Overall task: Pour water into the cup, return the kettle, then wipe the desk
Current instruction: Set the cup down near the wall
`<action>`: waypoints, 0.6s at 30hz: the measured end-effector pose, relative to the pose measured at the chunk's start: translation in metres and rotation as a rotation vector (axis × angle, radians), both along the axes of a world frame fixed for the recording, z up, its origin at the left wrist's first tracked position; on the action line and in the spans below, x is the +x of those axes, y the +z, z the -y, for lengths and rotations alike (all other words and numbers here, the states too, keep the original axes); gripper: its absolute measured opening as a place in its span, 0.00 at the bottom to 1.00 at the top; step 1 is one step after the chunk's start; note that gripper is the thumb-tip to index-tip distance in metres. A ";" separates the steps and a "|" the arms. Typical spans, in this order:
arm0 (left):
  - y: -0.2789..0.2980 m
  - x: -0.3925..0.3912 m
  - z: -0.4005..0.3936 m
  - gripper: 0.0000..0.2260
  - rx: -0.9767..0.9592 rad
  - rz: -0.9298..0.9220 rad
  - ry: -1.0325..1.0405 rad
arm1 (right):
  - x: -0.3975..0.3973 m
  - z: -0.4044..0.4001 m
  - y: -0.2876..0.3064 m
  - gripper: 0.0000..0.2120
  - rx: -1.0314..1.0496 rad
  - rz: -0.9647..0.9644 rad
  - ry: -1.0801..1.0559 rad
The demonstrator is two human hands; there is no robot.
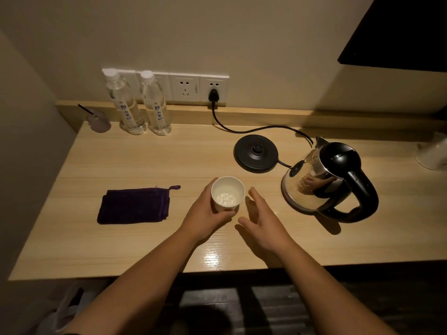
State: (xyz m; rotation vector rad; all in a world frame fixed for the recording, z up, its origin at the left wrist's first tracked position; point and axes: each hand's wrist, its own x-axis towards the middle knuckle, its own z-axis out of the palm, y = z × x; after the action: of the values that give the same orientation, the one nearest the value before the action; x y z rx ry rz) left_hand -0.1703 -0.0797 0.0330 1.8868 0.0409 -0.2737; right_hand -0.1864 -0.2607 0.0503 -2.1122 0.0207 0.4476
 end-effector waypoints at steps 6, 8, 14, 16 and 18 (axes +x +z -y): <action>0.002 0.010 -0.019 0.31 0.036 -0.012 -0.051 | 0.018 -0.028 0.002 0.32 0.075 0.014 0.031; 0.002 0.020 -0.029 0.30 0.021 -0.012 -0.068 | 0.027 -0.039 0.001 0.31 0.104 0.026 -0.018; 0.014 0.078 -0.064 0.32 0.073 0.052 -0.115 | 0.083 -0.076 -0.002 0.30 0.102 0.113 -0.074; 0.014 0.105 -0.076 0.33 0.079 0.067 -0.116 | 0.109 -0.087 -0.004 0.30 0.100 0.137 -0.077; 0.013 0.131 -0.085 0.33 0.081 0.083 -0.100 | 0.134 -0.096 -0.004 0.30 0.099 0.167 -0.080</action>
State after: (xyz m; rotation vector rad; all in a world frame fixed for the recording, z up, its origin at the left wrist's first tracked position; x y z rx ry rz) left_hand -0.0393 0.0052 0.0457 1.9819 -0.1008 -0.2650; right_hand -0.0521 -0.1643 0.0458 -2.0365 -0.0135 0.2192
